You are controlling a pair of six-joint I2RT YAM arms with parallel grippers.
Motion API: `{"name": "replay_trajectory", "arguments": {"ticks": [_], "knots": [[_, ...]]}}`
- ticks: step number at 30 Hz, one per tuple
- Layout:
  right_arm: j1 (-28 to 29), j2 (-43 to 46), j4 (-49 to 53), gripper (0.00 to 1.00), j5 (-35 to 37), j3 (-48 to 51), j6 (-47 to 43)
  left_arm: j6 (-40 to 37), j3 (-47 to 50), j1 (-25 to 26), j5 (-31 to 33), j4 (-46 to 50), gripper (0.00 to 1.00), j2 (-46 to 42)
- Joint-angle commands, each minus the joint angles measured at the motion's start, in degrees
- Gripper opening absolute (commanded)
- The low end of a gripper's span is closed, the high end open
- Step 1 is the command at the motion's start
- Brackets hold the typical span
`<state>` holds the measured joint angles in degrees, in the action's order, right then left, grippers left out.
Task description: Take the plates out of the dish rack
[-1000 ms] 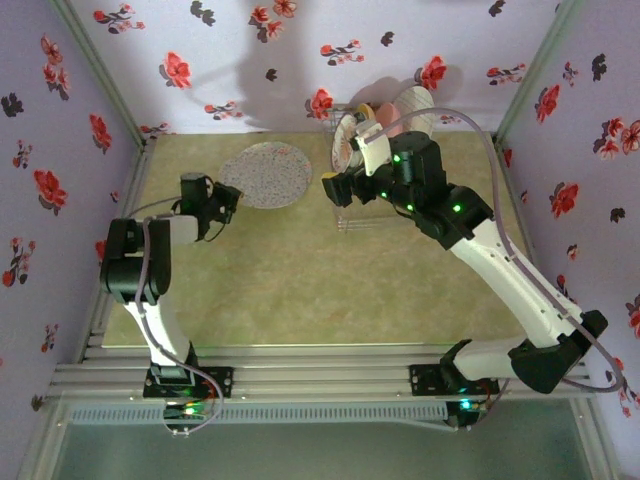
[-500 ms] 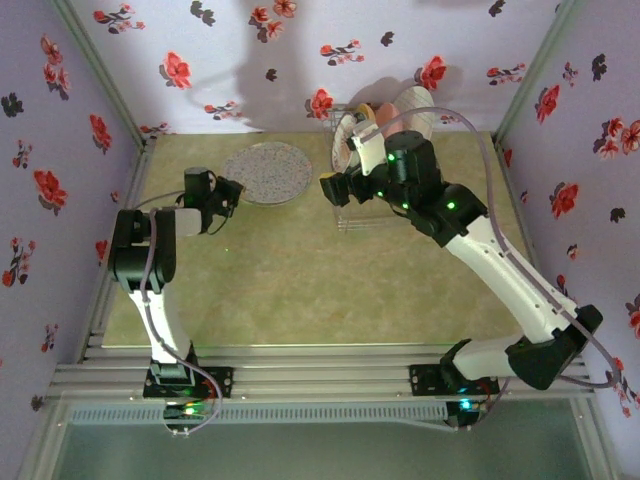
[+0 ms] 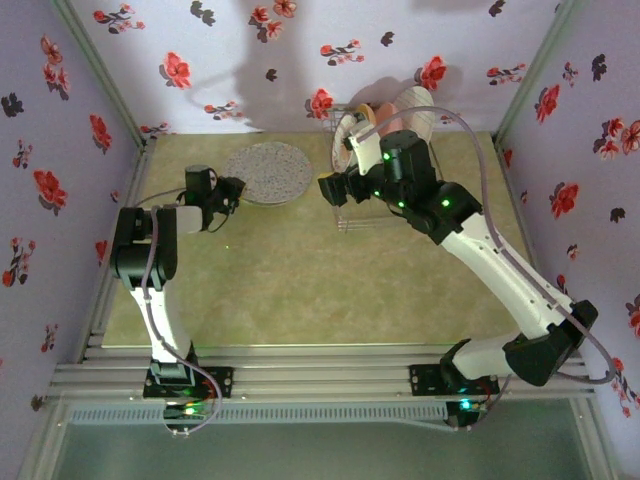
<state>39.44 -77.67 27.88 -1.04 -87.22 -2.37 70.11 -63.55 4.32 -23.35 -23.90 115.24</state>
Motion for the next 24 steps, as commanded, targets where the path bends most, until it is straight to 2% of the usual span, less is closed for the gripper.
{"name": "replay_trajectory", "arguments": {"ticks": [1,9,24], "knots": [[0.11,-0.6,-0.8,0.99,1.46,-2.02,1.32,-2.03,-2.27,-0.19,-1.22,2.67,0.24,0.9],[0.01,-0.9,-0.48,0.99,1.89,-2.25,1.83,-3.4,-6.57,-0.11,-1.1,11.55,0.34,1.34],[-0.33,-1.1,0.26,0.99,2.36,-2.69,2.27,-7.06,-15.51,0.24,0.69,27.18,0.37,4.6]]}}
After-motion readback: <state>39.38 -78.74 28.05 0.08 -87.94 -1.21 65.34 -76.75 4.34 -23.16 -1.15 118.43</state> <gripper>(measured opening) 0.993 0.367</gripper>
